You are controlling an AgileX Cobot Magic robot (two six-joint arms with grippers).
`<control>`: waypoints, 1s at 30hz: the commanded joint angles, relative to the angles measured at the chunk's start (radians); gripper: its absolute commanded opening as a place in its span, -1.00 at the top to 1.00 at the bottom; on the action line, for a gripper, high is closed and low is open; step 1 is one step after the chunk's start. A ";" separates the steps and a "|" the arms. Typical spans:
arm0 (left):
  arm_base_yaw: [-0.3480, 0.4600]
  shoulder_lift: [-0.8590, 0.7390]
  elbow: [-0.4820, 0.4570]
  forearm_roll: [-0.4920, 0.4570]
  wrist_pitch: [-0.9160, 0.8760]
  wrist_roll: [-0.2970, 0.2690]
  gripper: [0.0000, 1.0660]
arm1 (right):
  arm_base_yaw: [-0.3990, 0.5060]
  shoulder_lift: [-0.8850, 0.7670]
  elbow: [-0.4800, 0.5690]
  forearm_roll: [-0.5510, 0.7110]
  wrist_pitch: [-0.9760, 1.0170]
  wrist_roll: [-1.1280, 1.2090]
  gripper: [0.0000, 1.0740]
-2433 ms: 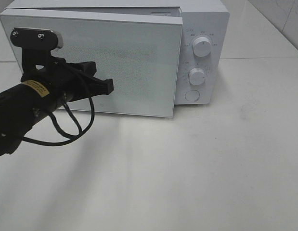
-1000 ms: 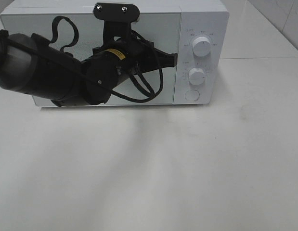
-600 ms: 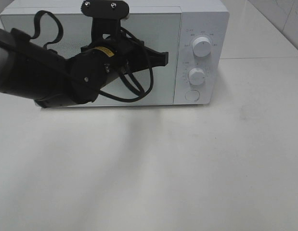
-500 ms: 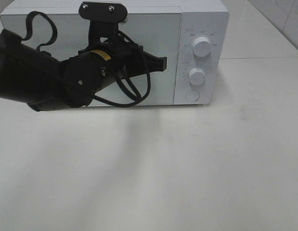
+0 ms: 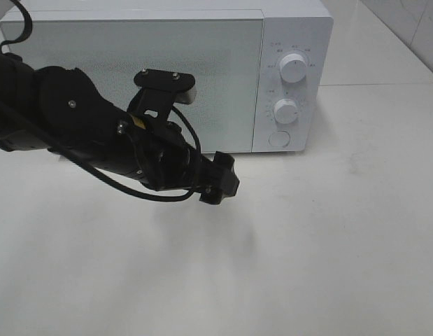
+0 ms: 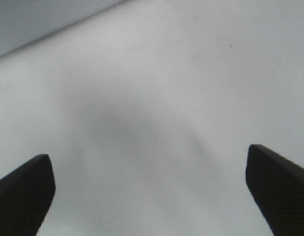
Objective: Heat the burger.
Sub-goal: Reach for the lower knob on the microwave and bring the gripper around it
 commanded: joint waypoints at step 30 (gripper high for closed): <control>0.599 -0.328 0.002 0.197 0.875 -0.032 -0.89 | -0.008 -0.026 0.000 0.001 -0.005 -0.005 -0.40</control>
